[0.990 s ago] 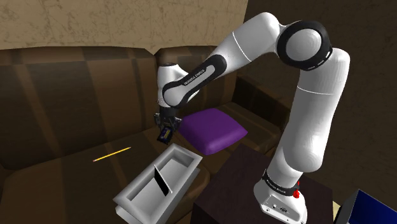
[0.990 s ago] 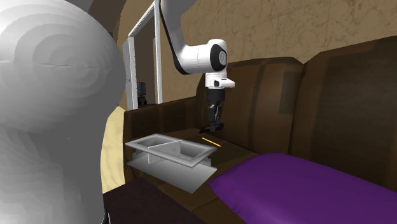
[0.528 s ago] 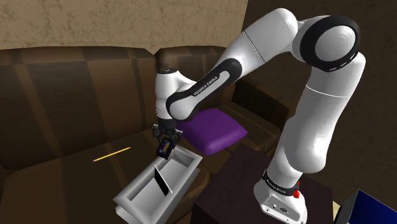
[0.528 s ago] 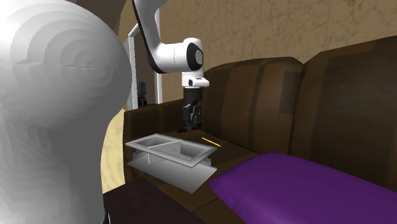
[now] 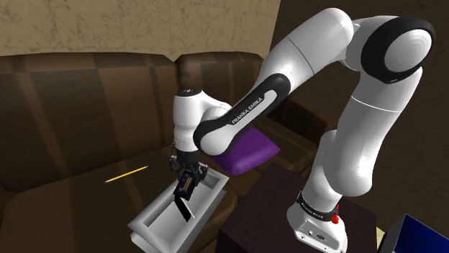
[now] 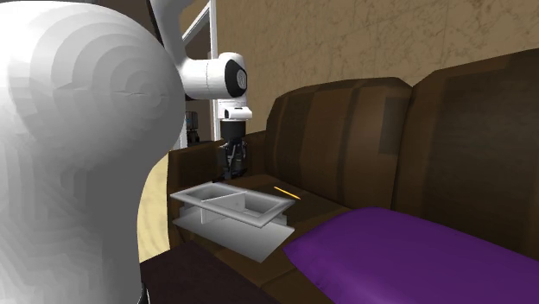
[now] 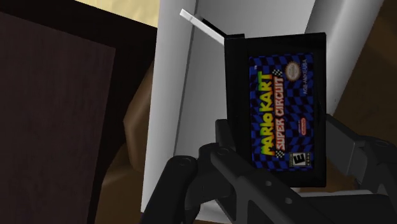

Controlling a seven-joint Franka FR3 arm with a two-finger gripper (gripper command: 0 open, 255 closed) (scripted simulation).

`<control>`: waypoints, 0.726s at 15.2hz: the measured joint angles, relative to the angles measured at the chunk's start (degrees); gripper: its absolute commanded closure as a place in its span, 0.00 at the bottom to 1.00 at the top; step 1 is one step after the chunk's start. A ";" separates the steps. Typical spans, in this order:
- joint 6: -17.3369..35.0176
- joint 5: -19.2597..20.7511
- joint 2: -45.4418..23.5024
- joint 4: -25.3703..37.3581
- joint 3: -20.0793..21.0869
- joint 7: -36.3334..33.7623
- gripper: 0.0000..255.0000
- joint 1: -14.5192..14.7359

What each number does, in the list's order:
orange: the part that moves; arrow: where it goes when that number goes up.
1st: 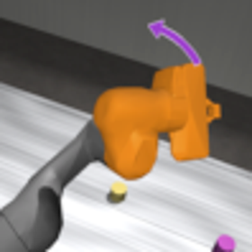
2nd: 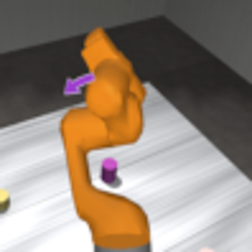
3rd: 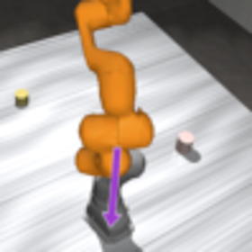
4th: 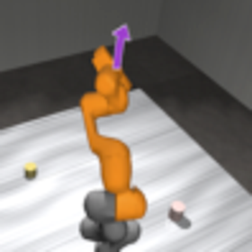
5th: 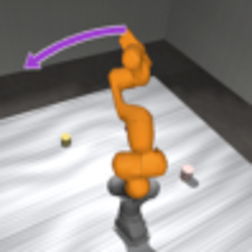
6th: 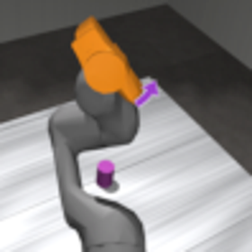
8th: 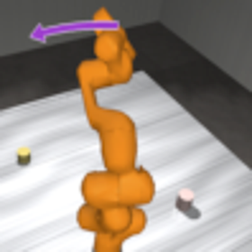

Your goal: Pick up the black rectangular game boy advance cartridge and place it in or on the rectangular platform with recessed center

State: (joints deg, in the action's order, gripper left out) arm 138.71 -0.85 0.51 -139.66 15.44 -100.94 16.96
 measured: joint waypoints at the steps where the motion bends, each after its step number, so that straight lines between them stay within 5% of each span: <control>1: 0.87 0.22 -0.58 -0.33 0.09 -0.34 1.00 0.08; 11: 8.79 3.56 -7.74 -1.37 -0.31 -2.91 1.00 0.35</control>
State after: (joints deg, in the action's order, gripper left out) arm 147.50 2.71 -7.23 -141.03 15.12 -103.85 17.31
